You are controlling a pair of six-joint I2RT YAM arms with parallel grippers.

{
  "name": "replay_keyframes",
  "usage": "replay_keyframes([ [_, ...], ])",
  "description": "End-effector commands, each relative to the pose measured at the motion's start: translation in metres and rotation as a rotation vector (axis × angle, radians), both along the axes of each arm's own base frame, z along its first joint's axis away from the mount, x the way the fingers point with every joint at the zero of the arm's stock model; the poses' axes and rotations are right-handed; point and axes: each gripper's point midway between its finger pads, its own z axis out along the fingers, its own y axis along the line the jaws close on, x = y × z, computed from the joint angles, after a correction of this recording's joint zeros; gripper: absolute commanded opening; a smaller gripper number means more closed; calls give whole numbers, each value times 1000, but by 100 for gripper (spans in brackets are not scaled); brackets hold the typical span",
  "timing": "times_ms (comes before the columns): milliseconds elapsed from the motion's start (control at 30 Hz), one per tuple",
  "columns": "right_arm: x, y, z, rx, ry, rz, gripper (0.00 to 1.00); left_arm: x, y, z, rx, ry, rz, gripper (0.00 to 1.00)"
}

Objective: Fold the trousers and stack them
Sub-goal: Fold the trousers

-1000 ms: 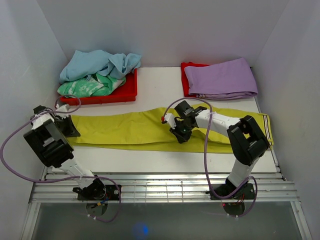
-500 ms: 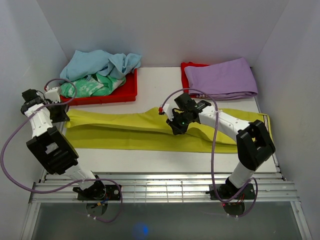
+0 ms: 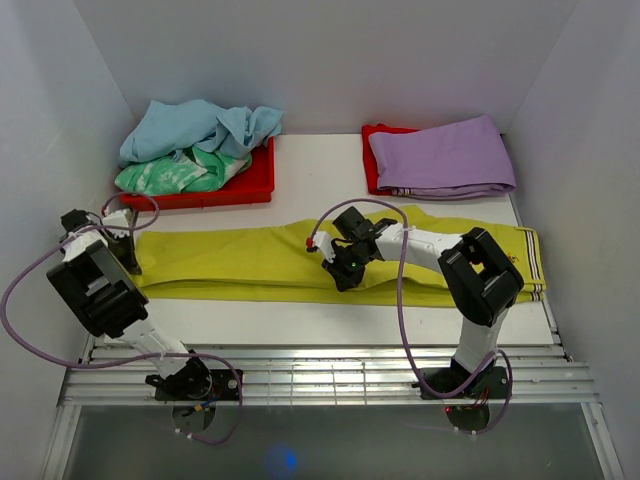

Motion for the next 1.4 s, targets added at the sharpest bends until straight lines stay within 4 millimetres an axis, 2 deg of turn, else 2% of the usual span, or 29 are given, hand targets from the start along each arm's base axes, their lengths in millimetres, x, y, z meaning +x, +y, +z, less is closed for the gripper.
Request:
replay_keyframes([
  [0,-12,-13,-15,-59,47,-12,8,2,33,-5,121,-7,23,0],
  [67,-8,-12,-14,-61,35,-16,8,2,32,-6,105,-1,32,0],
  [133,-3,-9,-8,-54,16,-22,8,5,34,1,103,-2,39,0],
  [200,1,-7,0,-44,1,-29,8,5,33,14,94,-5,66,0],
  [300,7,-2,24,-2,-46,-39,8,12,36,53,112,-59,85,0],
  [400,9,-2,35,12,-68,-51,8,15,40,89,162,-111,88,0],
  [467,8,-3,40,13,-75,-51,8,12,41,100,187,-117,89,0],
  [533,7,-8,34,-8,-73,-56,8,4,40,101,199,-88,92,0],
  [700,3,-18,11,-61,-57,-69,8,-19,36,84,196,-26,129,0],
  [800,1,-20,0,-82,-43,-73,8,-28,42,78,226,-31,170,0],
  [867,1,-20,-5,-90,-39,-72,8,-39,42,55,230,18,181,0],
  [900,0,-19,-8,-97,-33,-70,8,-37,46,50,245,15,187,0],
  [1033,1,-16,-13,-104,-30,-63,8,-47,54,8,247,84,209,0],
  [1100,1,-17,-16,-109,-29,-63,8,-47,67,-7,287,105,226,0],
  [1200,-1,-19,-20,-118,-25,-62,8,-47,70,-24,278,127,225,0],
  [1300,-2,-21,-19,-118,-32,-63,8,-42,70,-19,273,102,210,0],
  [1367,-3,-22,-15,-114,-36,-59,8,-37,74,1,306,58,212,0],
])
